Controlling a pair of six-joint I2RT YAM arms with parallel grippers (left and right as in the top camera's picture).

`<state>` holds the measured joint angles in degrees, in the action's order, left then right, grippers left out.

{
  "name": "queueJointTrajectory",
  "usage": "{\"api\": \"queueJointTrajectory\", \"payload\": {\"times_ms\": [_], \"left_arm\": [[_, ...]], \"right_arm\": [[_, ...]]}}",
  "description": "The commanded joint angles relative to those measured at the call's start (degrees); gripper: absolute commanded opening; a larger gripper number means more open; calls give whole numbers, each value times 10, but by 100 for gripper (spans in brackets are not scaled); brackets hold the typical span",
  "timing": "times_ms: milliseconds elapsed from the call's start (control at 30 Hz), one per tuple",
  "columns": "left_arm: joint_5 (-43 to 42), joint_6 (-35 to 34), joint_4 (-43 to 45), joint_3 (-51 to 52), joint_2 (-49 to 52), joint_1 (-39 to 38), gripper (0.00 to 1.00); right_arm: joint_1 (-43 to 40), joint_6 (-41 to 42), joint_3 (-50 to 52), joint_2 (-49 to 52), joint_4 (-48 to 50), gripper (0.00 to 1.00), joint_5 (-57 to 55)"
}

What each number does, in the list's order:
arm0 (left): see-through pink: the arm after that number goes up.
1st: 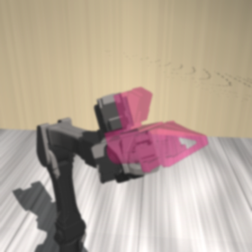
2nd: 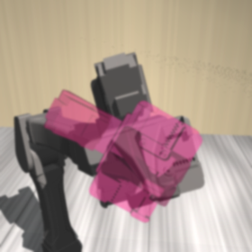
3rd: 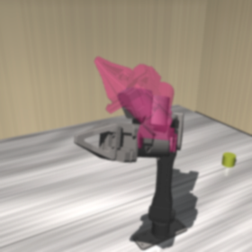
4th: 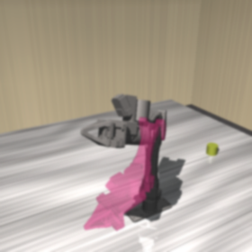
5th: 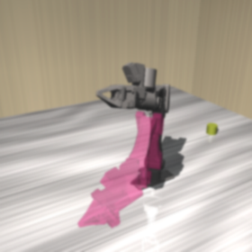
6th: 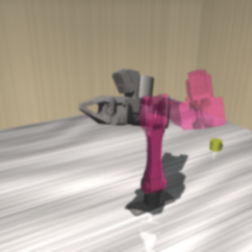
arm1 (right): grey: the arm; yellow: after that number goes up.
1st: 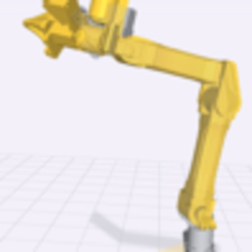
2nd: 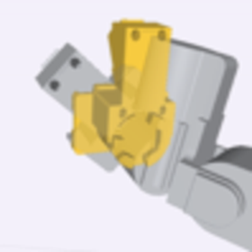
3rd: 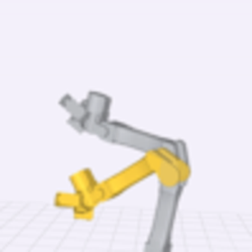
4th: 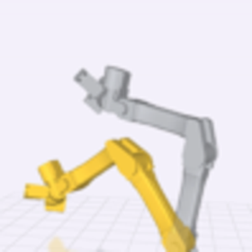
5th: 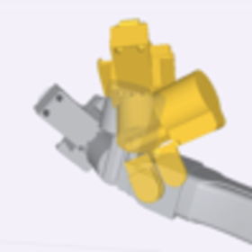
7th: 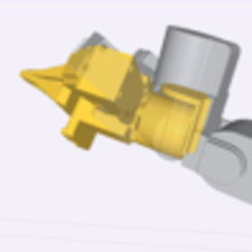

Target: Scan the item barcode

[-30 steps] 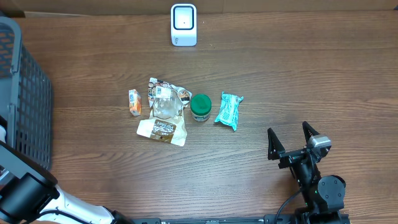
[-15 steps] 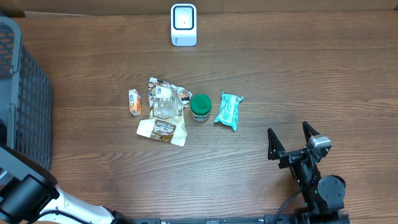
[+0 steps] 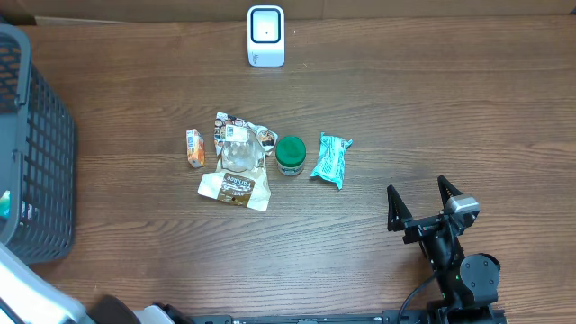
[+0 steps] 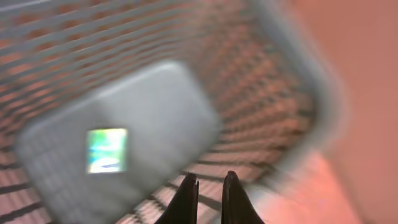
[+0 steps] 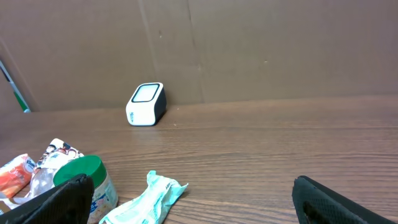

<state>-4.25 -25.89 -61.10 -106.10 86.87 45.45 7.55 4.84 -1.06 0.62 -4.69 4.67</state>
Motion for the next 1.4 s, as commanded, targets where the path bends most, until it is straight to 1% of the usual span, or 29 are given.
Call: {"api": "queueJointTrajectory", "payload": {"times_ms": [0,33,67,167,233,267,400,533,600,700,767,967,1167,1367], "left_arm": [[-24,-12,3,-8,-54,-48,4],[40,-12,3,-8,-64,-66,4],[58,-12,1,-8,-64,-69,7],[79,-11,-11,-3,-49,-66,42],[79,-11,-18,2,-31,-60,55],[78,-11,-21,4,-19,-56,57],[76,-3,-43,4,42,-35,57],[76,29,-58,5,112,-12,55],[76,44,-58,9,145,0,55],[78,70,-57,13,192,17,53],[87,84,-53,14,224,29,53],[99,127,-42,14,297,42,52],[104,129,-38,14,357,42,47],[131,131,-32,28,393,42,46]], "right_arm": [[2,-2,6,-5,3,100,1],[2,-2,6,-5,3,100,1],[2,-2,6,-5,3,100,1],[2,-2,6,-5,3,100,1],[2,-2,6,-5,3,100,1],[2,-2,6,-5,3,100,1],[2,-2,6,-5,3,100,1],[2,-2,6,-5,3,100,1],[2,-2,6,-5,3,100,1],[2,-2,6,-5,3,100,1],[2,-2,6,-5,3,100,1],[2,-2,6,-5,3,100,1],[2,-2,6,-5,3,100,1],[2,-2,6,-5,3,100,1]]}}
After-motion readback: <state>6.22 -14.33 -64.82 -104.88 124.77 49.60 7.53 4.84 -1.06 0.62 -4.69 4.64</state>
